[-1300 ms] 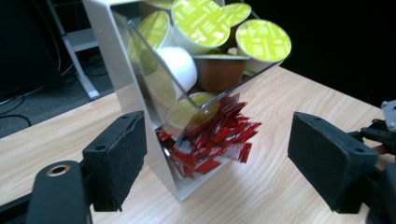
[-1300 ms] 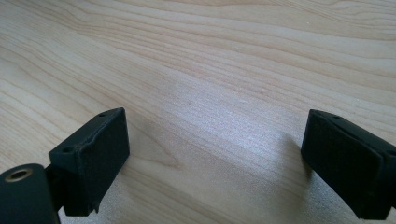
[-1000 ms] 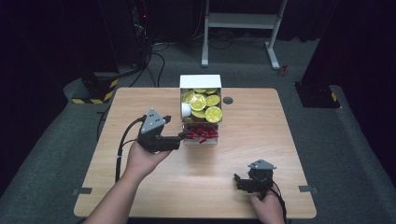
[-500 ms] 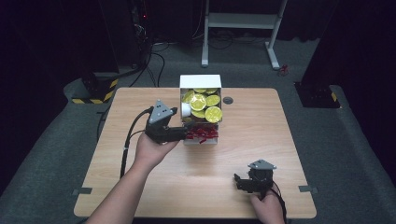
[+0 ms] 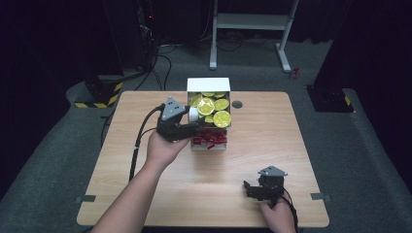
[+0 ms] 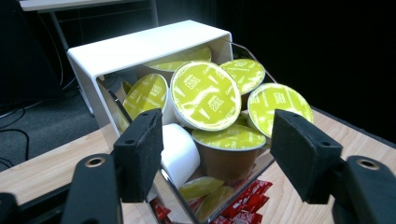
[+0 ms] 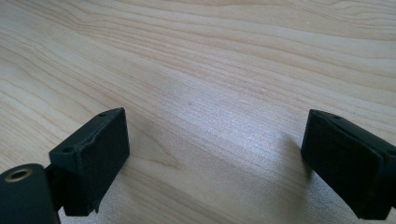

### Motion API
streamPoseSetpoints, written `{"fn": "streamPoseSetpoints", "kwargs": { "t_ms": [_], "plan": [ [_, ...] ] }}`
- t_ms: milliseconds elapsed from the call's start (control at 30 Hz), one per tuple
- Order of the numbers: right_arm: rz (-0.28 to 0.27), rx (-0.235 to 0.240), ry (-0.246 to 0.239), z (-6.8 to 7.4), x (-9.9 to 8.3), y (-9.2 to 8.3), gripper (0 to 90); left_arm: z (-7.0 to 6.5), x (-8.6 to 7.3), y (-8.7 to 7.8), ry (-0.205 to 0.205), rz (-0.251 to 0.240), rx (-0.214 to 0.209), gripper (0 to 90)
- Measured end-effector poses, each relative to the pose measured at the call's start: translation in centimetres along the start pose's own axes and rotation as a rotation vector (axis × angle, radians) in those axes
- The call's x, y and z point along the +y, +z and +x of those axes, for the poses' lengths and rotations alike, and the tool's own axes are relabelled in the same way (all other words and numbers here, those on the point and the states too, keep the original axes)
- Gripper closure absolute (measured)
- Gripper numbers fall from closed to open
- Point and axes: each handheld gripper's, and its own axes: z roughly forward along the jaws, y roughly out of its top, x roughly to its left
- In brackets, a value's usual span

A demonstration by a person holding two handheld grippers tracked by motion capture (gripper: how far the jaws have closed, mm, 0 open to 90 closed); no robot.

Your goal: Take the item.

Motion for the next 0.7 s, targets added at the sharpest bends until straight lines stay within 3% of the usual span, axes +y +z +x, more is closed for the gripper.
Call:
{"fn": "streamPoseSetpoints", "kwargs": {
  "t_ms": [100, 233, 367, 500, 700],
  "plan": [
    [0.001, 0.0, 0.003, 0.0, 0.0, 0.0, 7.7, -0.1, 0.3, 0.5, 0.006, 0.009, 0.021, 41.9],
    [0.001, 0.006, -0.007, 0.0, -0.1, -0.1, 7.7, -0.1, 0.9, 1.2, -0.002, -0.002, 0.028, 41.7],
    [0.002, 0.007, -0.006, 0.1, -0.1, -0.1, 7.7, -0.4, 1.4, 2.3, 0.018, 0.013, 0.039, 36.6],
    [0.001, 0.009, -0.01, 0.1, -0.1, -0.1, 7.7, -0.7, 1.7, 3.2, 0.013, 0.024, 0.046, 31.4],
    [0.0, 0.016, -0.019, 0.0, -0.1, -0.1, 7.7, -1.0, 1.8, 4.4, 0.018, 0.034, 0.09, 24.5]
  ]
}}
